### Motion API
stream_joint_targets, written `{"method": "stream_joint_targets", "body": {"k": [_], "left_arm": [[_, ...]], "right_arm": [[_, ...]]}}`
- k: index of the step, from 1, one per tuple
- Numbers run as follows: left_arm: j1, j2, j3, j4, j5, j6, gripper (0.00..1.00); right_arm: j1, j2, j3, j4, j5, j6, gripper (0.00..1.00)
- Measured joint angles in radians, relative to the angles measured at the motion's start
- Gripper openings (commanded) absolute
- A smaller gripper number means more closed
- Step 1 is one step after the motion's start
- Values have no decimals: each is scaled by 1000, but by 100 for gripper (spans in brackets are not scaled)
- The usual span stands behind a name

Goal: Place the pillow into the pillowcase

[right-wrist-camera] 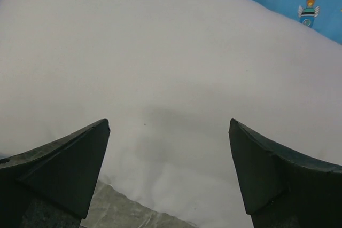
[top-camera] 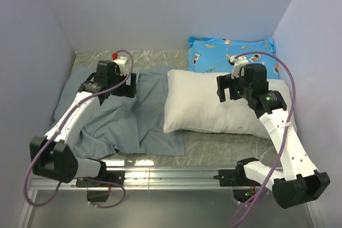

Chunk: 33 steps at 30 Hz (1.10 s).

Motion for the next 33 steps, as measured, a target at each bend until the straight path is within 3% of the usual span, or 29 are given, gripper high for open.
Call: {"method": "stream_joint_targets", "body": {"k": [5,12,20,29,33], "left_arm": [[1,-93,104,17,-60,0,99],[1,-23,270,-8,-161,1,99],[-20,72,191,-76,-214,53,99],[-131,198,91,-87,-275,44,99],[-164,289,82,-79,-300,40,92]], "right_arm": [[-18,37,93,-31,21,-23,100],[-20,107,179,-87,0,-72,100],[-20,162,239,-127,-48,-109,100],[-17,220,282,-173,-78,-141,100],[-7,244,292,-208,-83,-167,100]]}}
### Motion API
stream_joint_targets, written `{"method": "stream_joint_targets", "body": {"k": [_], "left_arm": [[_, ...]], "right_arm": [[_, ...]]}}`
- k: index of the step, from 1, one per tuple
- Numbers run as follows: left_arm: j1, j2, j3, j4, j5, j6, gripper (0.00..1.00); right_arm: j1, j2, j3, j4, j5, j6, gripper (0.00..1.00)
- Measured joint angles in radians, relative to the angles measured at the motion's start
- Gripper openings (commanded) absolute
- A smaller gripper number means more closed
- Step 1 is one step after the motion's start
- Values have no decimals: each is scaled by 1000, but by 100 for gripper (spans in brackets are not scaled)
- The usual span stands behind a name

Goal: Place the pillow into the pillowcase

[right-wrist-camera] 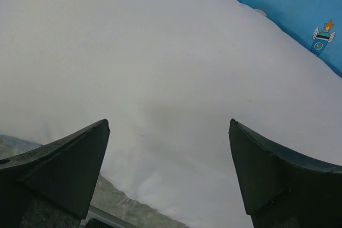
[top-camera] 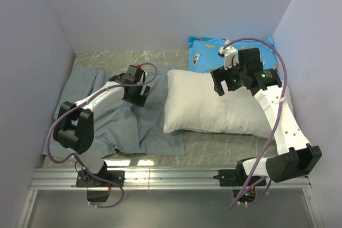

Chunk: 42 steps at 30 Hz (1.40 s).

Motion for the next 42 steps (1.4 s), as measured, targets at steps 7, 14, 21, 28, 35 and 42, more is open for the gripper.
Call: {"method": "stream_joint_targets", "body": {"k": [7,14,21,28,35,42], "left_arm": [[0,90,0,0,-75,-24,68],[5,102,1,1,-144,-40,20],[50,11,2,-38,-119,-40,0],[65,-139,2,-40,-34,-37,0],[65,-144,2,-69,37,-37,0],[65,-144,2,-82,80,-37,0]], "right_arm": [[31,32,19,-48,14,-51,100],[78,68,19,-51,71,-96,100],[99,164,58,-50,114,-160,100],[119,245,120,-30,60,-267,100],[133,270,171,-33,-98,-425,100],[166,438,363,-113,-196,-525,100]]}}
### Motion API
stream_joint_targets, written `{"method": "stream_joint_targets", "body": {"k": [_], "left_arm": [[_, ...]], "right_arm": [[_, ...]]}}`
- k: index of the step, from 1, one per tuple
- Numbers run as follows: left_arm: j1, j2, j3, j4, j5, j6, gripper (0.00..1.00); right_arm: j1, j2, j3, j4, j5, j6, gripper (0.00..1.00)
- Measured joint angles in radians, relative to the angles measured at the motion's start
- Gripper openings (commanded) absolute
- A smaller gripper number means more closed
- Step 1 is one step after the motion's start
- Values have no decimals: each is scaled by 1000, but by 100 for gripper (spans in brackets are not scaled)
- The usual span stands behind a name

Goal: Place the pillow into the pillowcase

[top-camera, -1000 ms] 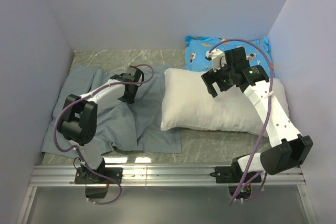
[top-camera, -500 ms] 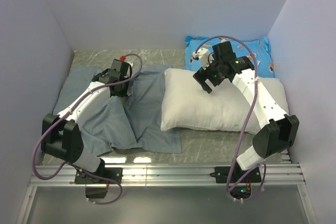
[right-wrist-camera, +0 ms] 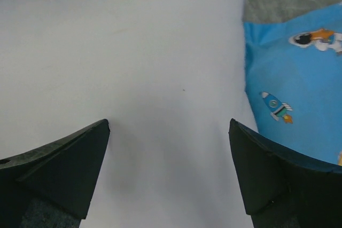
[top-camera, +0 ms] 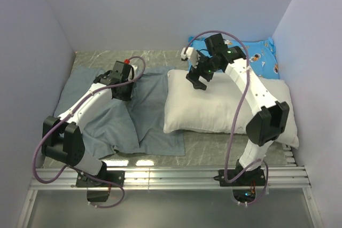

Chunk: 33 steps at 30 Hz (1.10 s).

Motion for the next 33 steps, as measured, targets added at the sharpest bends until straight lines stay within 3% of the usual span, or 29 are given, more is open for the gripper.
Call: {"method": "stream_joint_targets", "body": {"k": [3,6,9,10,12,13,22,29,33], "left_arm": [[1,0,0,0,18,0,1],[5,0,0,0,42,0,0],[17,0,0,0,77,-1,1],[21,0,0,0,90,0,0],[27,0,0,0,110,0,1],[31,0,0,1,124,0,1],[46,-68,0,26,278,-5,0],[54,-144,0,40,353,-16,0],[81,-151,0,54,390,-44,0]], "right_arm": [[20,79,-8,-31,-1,-27,100],[47,114,-117,-3,0,-42,98],[74,108,-226,47,-2,-53,72],[78,105,-238,60,-5,-56,52],[80,89,-243,83,-9,-55,26],[78,79,-242,91,-12,-50,0],[73,-5,-145,54,-85,74,0],[85,-121,-145,282,-65,337,0],[121,-122,-177,429,48,472,0]]}}
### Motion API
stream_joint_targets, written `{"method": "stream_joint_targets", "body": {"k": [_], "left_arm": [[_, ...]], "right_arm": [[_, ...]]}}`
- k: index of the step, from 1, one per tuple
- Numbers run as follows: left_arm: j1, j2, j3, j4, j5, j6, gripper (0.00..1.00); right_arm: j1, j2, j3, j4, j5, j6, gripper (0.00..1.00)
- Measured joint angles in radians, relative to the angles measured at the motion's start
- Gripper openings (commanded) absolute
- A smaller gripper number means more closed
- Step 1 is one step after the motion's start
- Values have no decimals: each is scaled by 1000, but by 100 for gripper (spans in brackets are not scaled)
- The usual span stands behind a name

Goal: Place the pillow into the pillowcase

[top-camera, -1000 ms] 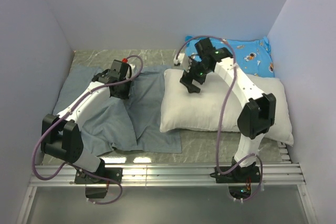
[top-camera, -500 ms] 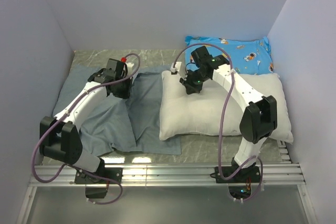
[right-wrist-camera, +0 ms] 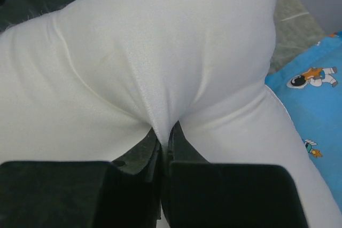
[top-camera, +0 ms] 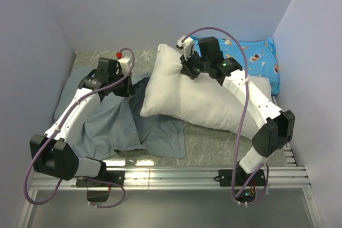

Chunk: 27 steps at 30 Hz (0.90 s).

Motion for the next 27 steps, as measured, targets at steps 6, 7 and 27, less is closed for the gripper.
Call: {"method": "stream_joint_targets", "body": {"k": [6,7,27], "left_arm": [[32,-24,-4,38,37,-55,0],[33,-27,-5,43,43,-63,0],[47,-115,-95,191,-60,-256,1]], "right_arm": [[113,6,-100,155,269,166,0],[143,6,-121,175,316,180,0],[317,-70,-375,185,-170,82,0]]}}
